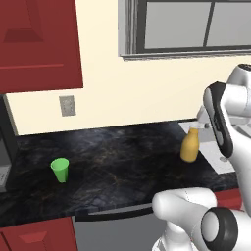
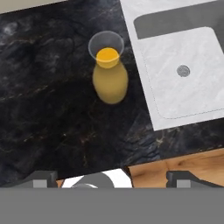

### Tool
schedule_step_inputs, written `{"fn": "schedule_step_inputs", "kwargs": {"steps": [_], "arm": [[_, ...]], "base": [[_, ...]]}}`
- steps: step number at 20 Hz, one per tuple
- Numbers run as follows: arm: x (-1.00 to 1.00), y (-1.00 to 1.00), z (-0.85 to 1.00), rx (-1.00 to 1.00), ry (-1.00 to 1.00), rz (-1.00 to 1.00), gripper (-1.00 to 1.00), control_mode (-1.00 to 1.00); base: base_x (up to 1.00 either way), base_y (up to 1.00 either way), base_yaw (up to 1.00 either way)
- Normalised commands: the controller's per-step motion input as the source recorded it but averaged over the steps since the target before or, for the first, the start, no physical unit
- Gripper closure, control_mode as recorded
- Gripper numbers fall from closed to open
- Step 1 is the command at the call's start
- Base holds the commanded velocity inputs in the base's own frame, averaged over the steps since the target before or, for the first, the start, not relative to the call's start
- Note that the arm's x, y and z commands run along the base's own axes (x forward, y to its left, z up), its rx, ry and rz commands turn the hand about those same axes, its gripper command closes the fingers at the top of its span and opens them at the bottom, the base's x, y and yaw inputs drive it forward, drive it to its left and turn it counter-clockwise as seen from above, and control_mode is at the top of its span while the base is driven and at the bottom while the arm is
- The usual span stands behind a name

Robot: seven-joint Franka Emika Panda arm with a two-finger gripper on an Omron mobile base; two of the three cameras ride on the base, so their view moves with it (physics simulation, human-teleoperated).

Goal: Place the pitcher and cup on the dining counter for serving.

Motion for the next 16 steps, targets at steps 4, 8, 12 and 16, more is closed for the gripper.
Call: {"fn": "schedule_step_inputs", "kwargs": {"steps": [4, 8, 12, 16], "arm": [[0.03, -0.11, -0.12, 0.0, 0.0, 0.0, -1.0, -1.0], [0.2, -0.07, -0.28, 0.0, 0.01, 0.0, -1.0, -1.0], [0.39, -0.03, -0.31, 0.0, 0.0, 0.0, -1.0, -1.0], [0.43, 0.0, -0.25, 0.0, 0.0, 0.0, -1.0, -1.0]], "base": [[0.0, 0.0, 0.0], [0.0, 0.0, 0.0], [0.0, 0.0, 0.0], [0.0, 0.0, 0.0]]}}
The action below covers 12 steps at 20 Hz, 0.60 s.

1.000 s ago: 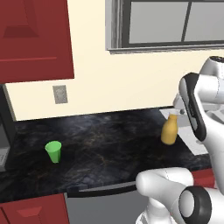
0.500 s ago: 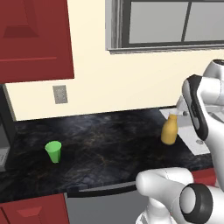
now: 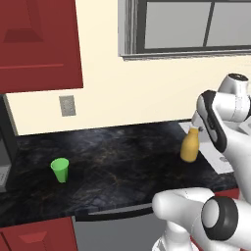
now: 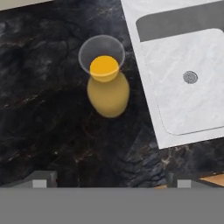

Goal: Place the pitcher and cup on the dining counter for serving.

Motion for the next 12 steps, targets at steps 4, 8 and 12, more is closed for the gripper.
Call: {"fn": "schedule_step_inputs", "kwargs": {"steps": [4, 8, 12], "arm": [[0.29, 0.0, -0.16, 0.0, 0.0, 0.0, -1.0, -1.0], [0.24, 0.0, -0.12, 0.0, 0.0, 0.0, -1.0, -1.0], [0.1, 0.0, -0.1, 0.0, 0.0, 0.0, -1.0, -1.0]], "base": [[0.0, 0.0, 0.0], [0.0, 0.0, 0.0], [0.0, 0.0, 0.0]]}}
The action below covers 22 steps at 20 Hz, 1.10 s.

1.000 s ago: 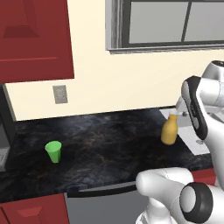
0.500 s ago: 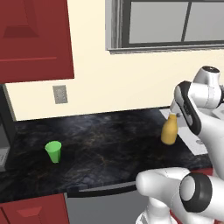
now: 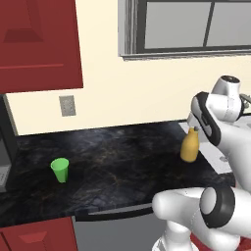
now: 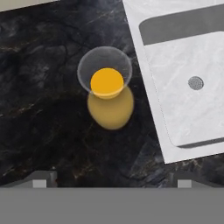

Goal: Place the pitcher and cup on the dining counter for serving.

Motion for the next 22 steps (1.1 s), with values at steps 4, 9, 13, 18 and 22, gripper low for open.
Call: {"fn": "schedule_step_inputs", "kwargs": {"steps": [4, 9, 13, 18, 22], "arm": [[0.13, 0.02, -0.27, 0.0, 0.0, 0.0, -1.0, -1.0], [0.18, 0.01, -0.27, 0.0, 0.0, 0.0, -1.0, -1.0], [0.23, 0.0, -0.16, 0.0, 0.0, 0.0, -1.0, -1.0], [0.18, 0.0, -0.13, 0.0, -0.01, 0.0, -1.0, -1.0], [0.24, 0.0, -0.14, 0.0, -0.02, 0.0, -1.0, -1.0]], "base": [[0.0, 0.0, 0.0], [0.0, 0.0, 0.0], [0.0, 0.0, 0.0], [0.0, 0.0, 0.0], [0.0, 0.0, 0.0]]}}
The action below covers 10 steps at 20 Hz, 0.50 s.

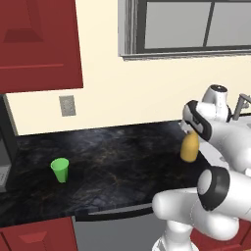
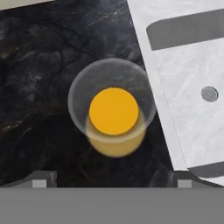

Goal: Place the pitcher and cup on the dining counter for serving.

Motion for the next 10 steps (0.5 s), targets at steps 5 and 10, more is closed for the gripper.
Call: {"fn": "schedule_step_inputs", "kwargs": {"steps": [5, 10], "arm": [[0.31, 0.0, -0.15, 0.0, -0.01, 0.0, -1.0, -1.0], [0.25, 0.0, -0.14, 0.0, 0.0, 0.0, -1.0, -1.0]], "base": [[0.0, 0.0, 0.0], [0.0, 0.0, 0.0]]}}
